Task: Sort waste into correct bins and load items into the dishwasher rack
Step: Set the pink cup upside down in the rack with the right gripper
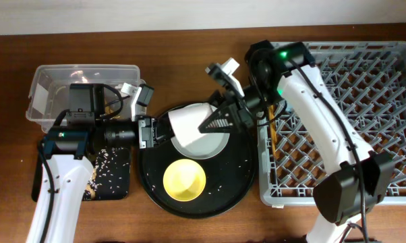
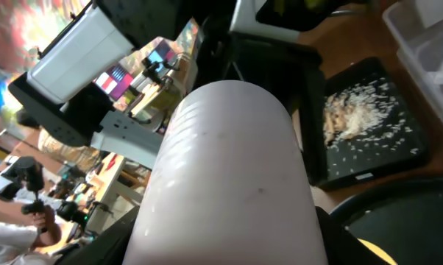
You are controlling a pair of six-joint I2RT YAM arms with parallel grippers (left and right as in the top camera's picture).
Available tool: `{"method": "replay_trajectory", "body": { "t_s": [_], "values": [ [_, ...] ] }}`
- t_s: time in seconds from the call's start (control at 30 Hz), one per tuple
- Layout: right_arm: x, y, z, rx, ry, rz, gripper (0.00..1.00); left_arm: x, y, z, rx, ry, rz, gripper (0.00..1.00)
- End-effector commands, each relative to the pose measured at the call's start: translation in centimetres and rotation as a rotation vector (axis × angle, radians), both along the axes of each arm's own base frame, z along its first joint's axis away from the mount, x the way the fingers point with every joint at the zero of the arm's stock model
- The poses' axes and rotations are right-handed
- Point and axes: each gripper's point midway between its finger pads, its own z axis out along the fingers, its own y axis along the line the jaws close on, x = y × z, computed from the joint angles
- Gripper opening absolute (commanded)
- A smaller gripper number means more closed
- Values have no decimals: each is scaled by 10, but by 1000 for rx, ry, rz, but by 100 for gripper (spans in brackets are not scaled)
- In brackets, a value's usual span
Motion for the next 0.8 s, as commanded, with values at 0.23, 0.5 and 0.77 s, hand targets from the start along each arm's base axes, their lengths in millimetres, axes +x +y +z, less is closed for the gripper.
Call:
{"method": "replay_trajectory", "body": {
  "t_s": [0.23, 0.5, 0.77],
  "values": [
    [65, -117, -31, -290, 115, -367, 48, 28, 60, -40, 264, 48, 255, 31],
    [69, -312, -120, -1040, 550, -964, 45, 27, 62, -42, 276, 53, 260, 31],
    [47, -303, -137, -1319, 632, -967, 44, 25, 62, -45, 284, 67, 261, 31]
  ]
}}
